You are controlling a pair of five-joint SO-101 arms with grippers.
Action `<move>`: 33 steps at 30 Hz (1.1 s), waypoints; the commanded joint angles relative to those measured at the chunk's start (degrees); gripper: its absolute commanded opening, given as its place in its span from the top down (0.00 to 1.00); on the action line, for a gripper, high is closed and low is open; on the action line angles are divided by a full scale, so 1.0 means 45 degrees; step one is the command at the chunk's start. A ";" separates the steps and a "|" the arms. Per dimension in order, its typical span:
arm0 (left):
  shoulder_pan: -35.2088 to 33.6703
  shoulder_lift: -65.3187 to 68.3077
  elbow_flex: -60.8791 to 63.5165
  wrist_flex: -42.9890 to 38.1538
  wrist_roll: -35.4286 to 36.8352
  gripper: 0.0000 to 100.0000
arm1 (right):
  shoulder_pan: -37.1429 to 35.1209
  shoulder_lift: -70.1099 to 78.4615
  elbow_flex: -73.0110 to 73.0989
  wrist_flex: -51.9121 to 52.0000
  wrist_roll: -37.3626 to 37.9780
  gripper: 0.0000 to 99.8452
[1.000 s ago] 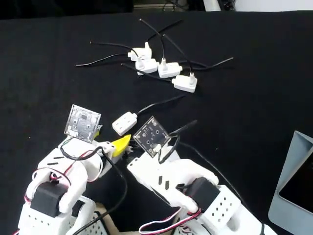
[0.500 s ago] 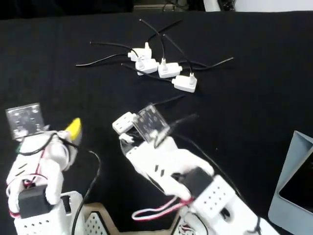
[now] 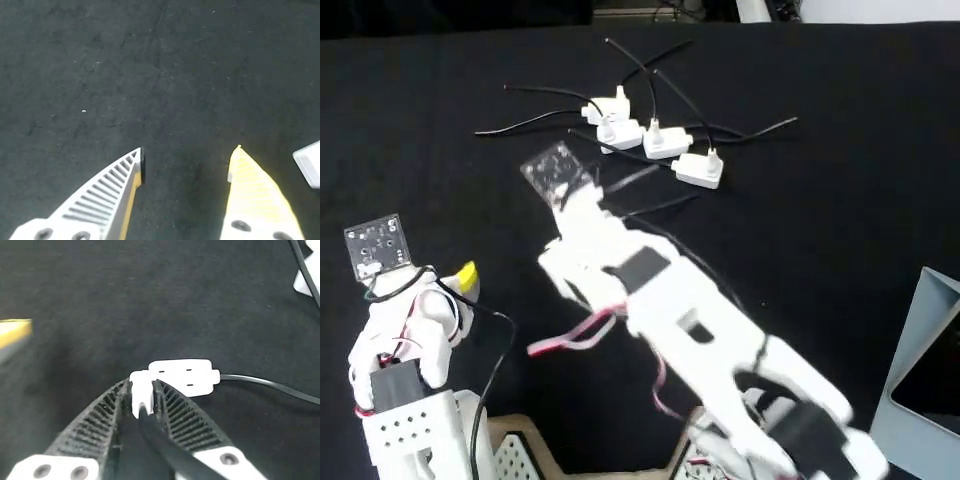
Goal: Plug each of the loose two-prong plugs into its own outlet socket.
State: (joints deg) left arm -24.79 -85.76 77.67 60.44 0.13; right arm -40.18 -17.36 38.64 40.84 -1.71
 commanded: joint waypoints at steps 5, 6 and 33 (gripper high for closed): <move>-0.0479 -0.0059 -0.0107 -0.0293 0.0059 0.72 | 0.0313 0.2061 -0.1182 -0.1133 0.0000 0.99; -0.0479 -0.0059 -0.0107 -0.0293 0.0059 0.72 | 0.0313 0.2198 -0.1201 -0.1133 0.0000 0.99; -0.0479 -0.0059 -0.0088 -0.0293 0.0059 0.72 | 0.0684 0.4777 -0.2159 -0.0938 0.0059 0.99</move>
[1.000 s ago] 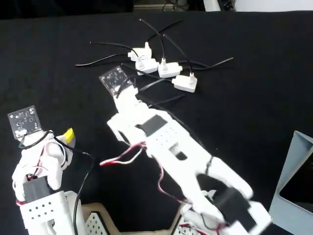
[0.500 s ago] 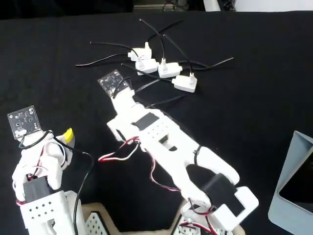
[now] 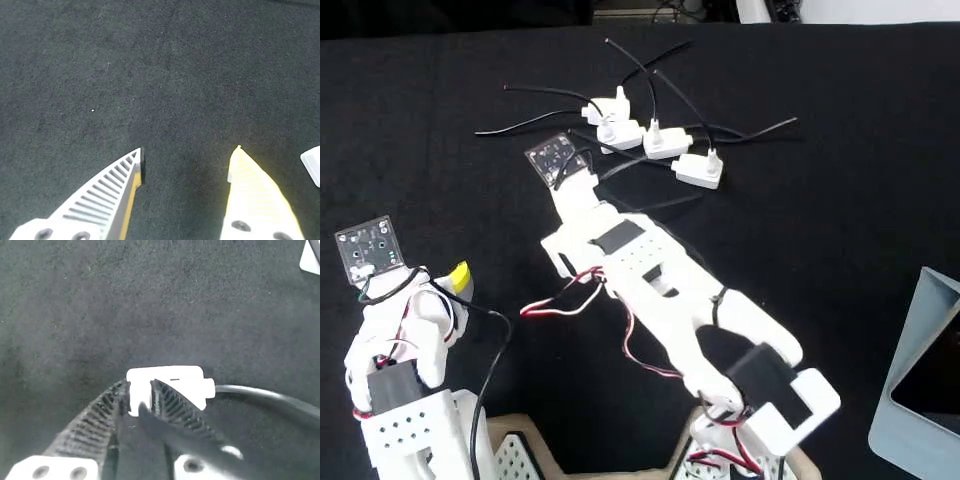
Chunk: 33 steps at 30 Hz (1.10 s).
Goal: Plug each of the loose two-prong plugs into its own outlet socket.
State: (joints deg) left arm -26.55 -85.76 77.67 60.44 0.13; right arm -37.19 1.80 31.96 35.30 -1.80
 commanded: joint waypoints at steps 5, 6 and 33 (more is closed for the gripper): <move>-0.0107 -0.0059 -0.0088 -0.0293 0.0059 0.72 | 0.0020 0.2120 -0.2589 0.2598 0.0039 0.99; -0.0107 -0.0059 -0.0088 -0.0293 0.0059 0.72 | 0.0020 0.2354 -0.2921 0.2989 0.0039 0.99; -0.0088 -0.0059 0.0088 -0.0293 0.0059 0.72 | 0.4024 0.0225 -0.4347 0.1250 -0.0899 0.80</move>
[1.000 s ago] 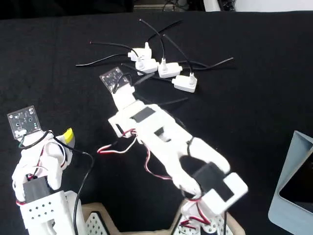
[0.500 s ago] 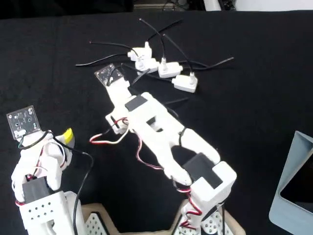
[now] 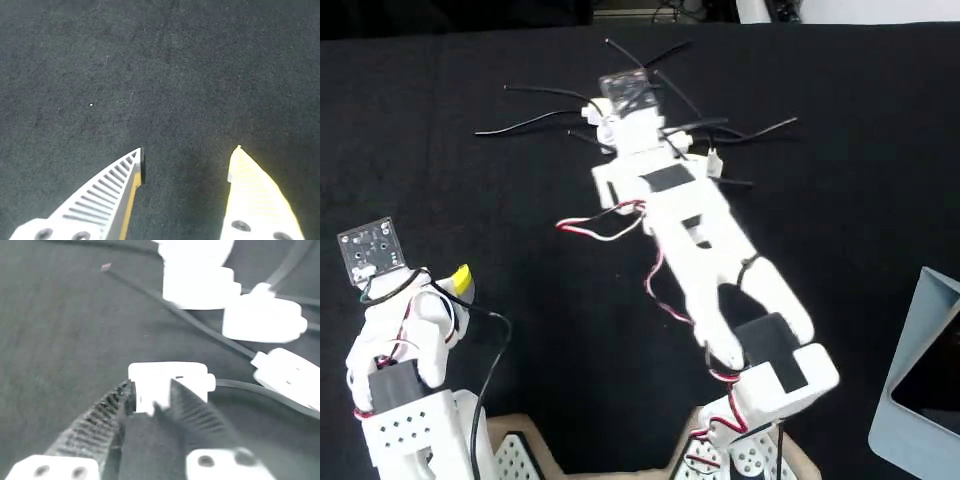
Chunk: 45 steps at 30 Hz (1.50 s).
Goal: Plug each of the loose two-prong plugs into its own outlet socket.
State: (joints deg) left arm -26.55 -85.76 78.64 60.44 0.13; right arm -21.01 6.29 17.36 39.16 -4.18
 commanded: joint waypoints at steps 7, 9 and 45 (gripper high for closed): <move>-0.0088 -0.0059 -0.0107 -0.0293 0.0059 0.72 | 0.0371 -0.1983 -0.1846 0.2520 -0.0410 0.91; -0.0088 -0.0059 -0.0186 -0.0293 0.0059 0.72 | 0.0391 -0.2823 -0.1827 0.3184 -0.0371 0.99; 0.4366 -0.3849 0.0947 0.0020 -0.0840 0.97 | 0.2051 -2.2379 1.4564 0.3595 0.0098 0.99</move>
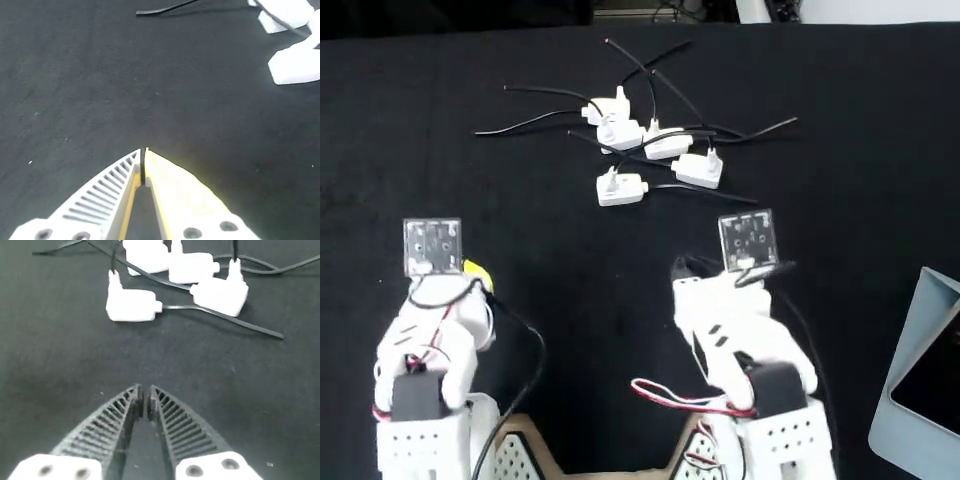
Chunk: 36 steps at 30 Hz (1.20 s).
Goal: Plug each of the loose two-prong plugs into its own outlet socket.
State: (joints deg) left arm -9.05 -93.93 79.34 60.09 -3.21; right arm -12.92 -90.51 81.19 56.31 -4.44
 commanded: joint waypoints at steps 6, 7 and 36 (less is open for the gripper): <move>0.0459 -0.1895 0.1358 0.0078 -0.0195 0.97 | 0.0254 -0.2921 0.2374 -0.0176 0.0156 0.99; 0.0420 -0.1895 0.1397 0.0098 -0.0195 0.97 | 0.0254 -0.3311 0.2745 -0.0156 0.0156 0.99; 0.0400 -0.1778 0.4034 0.0117 -0.0156 0.97 | 0.0254 -0.3800 0.3389 0.3985 0.0137 0.99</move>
State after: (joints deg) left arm -7.38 -102.20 96.31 60.18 -3.74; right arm -12.40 -103.25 96.57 73.89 -4.18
